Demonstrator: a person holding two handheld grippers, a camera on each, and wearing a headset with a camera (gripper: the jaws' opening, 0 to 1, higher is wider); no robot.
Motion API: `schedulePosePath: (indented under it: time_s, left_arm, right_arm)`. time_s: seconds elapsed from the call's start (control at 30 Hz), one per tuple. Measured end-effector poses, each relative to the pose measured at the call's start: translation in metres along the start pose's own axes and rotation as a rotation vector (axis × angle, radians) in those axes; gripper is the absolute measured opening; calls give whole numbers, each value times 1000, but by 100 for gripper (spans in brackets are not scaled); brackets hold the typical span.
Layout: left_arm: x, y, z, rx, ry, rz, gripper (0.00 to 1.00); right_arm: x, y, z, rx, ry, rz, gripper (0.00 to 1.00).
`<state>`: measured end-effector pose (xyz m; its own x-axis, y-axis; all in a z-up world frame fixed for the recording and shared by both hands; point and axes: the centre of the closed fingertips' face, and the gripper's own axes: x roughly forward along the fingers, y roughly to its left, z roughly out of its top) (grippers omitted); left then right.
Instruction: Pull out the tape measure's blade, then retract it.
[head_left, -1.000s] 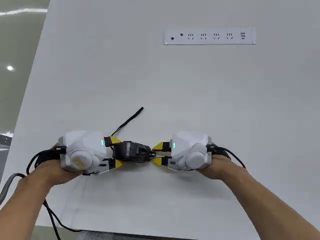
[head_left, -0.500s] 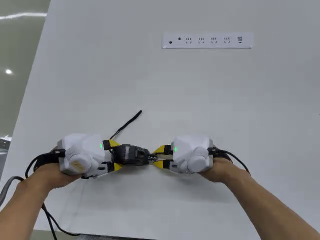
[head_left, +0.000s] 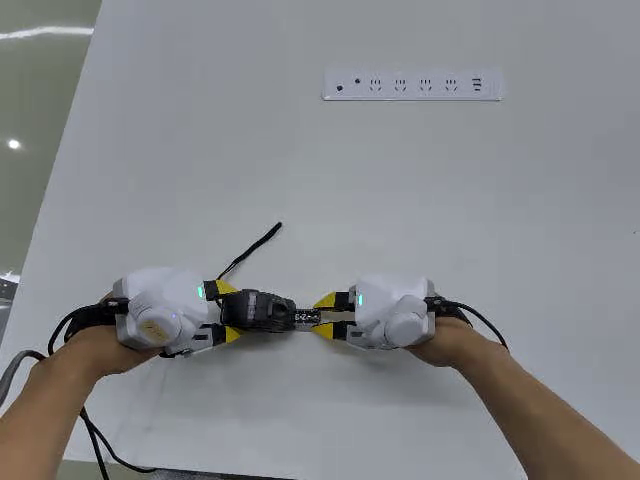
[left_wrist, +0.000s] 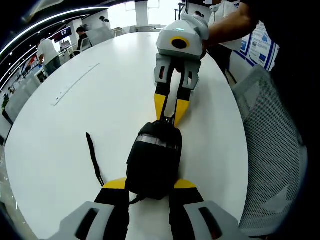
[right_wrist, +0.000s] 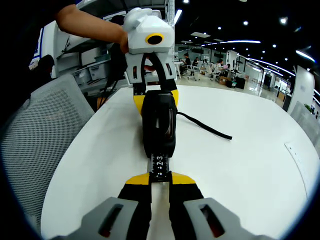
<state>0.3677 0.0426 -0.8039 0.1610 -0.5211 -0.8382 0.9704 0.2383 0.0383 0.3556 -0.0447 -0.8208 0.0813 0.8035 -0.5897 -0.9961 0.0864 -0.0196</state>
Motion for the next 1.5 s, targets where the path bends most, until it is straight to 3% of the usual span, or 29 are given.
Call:
schedulePosePath:
  time_s: [1.5]
  left_arm:
    - [0,-1,1,-7,-1,-3,27]
  right_arm:
    - [-36,0,-22,7,7,10,10]
